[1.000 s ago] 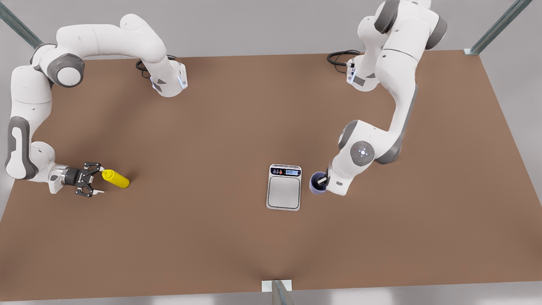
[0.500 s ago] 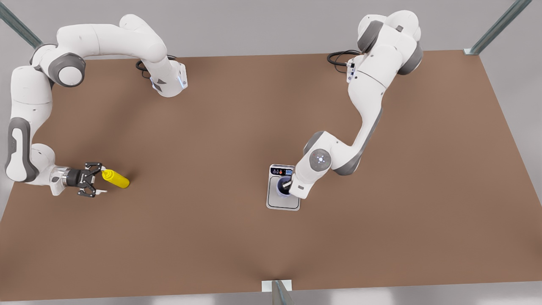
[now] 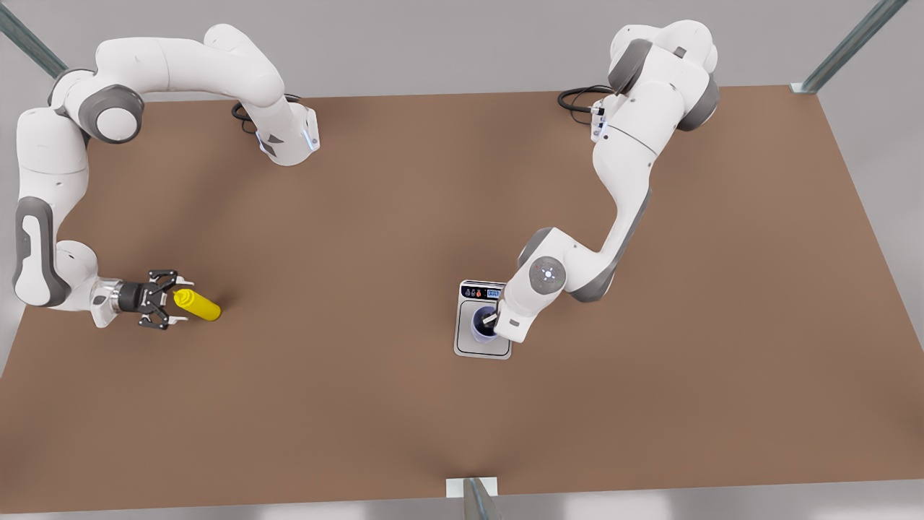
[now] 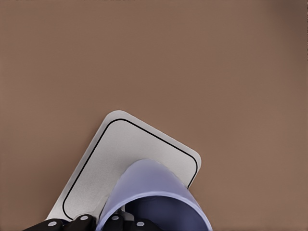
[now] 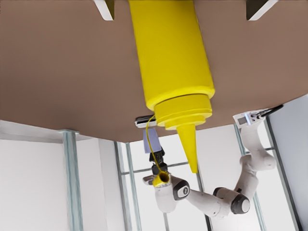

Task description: Move cup to the weight, pick up sauce bottle, pour sauce

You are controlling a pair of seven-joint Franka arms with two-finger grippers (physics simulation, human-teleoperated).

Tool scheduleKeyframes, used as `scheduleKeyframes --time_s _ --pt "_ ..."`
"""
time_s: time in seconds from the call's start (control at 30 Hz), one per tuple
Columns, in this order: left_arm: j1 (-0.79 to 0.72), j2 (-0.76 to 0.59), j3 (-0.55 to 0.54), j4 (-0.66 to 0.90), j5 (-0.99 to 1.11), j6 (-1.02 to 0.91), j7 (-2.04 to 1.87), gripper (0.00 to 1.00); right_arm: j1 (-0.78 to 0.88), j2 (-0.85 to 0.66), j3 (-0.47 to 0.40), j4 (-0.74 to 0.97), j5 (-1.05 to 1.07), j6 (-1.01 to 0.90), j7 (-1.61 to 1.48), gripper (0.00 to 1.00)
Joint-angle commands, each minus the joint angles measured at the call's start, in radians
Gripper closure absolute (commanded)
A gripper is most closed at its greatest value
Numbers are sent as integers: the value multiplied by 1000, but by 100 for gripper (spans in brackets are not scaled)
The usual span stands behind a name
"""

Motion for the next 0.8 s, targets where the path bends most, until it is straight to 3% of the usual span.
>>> scheduleKeyframes --time_s 0.0,0.03,0.07,0.6,0.77 --pt "0 0 0 0 -39 0 1 50 1 0 0 0 1 2 1 0" --pt "0 0 0 0 -39 0 1 13 6 1 0 2 4 11 4 0" --pt "0 0 0 0 -14 0 2 0 6 1 0 0 4 11 4 0" --pt "0 -15 0 0 -5 -10 -5 0 38 -38 23 -58 4 43 13 0" --pt "-2 -72 -2 0 -8 -110 -28 0 43 -60 43 -90 5 59 13 0"
